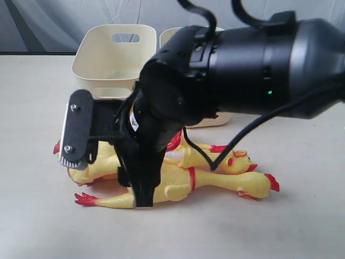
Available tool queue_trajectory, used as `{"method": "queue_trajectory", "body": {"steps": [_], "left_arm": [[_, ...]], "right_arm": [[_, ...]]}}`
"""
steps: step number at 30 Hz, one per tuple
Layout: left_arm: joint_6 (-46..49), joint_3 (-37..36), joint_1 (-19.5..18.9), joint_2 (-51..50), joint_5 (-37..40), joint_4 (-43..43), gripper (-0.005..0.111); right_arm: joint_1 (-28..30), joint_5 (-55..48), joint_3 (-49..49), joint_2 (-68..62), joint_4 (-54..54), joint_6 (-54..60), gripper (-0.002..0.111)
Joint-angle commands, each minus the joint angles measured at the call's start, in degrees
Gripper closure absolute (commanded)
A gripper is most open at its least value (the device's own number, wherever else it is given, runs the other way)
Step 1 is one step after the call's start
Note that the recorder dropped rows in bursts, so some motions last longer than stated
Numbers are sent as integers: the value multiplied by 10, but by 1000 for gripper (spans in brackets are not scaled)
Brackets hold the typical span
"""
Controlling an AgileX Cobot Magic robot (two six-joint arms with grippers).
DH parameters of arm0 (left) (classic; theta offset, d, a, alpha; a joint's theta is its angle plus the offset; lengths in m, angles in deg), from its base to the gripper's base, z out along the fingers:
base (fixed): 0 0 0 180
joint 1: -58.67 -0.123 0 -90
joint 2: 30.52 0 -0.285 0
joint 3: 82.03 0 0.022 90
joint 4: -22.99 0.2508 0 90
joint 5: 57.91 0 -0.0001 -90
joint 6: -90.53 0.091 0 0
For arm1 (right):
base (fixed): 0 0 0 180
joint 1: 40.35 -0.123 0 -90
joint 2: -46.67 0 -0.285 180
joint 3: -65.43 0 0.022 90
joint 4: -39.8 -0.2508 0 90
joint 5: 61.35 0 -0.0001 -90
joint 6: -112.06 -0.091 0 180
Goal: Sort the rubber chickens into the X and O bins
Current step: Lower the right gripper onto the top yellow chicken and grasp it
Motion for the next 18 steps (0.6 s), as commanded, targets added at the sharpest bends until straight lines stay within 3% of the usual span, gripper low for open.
{"method": "queue_trajectory", "body": {"steps": [1,5,7,9,11,18], "left_arm": [[0,2,2,-1,-8,-3,107],[0,2,2,-1,-8,-3,107],[0,2,2,-1,-8,-3,107],[0,2,2,-1,-8,-3,107],[0,2,2,-1,-8,-3,107],[0,2,2,-1,-8,-3,107]], "right_arm": [[-1,-27,-4,-29,80,-42,44],[-1,-27,-4,-47,133,-63,45],[-1,-26,-4,-50,148,-69,54],[-1,-22,-4,-50,168,-74,74],[-1,-24,-6,-50,190,-74,107],[-7,-48,-68,-48,171,-79,109]]}}
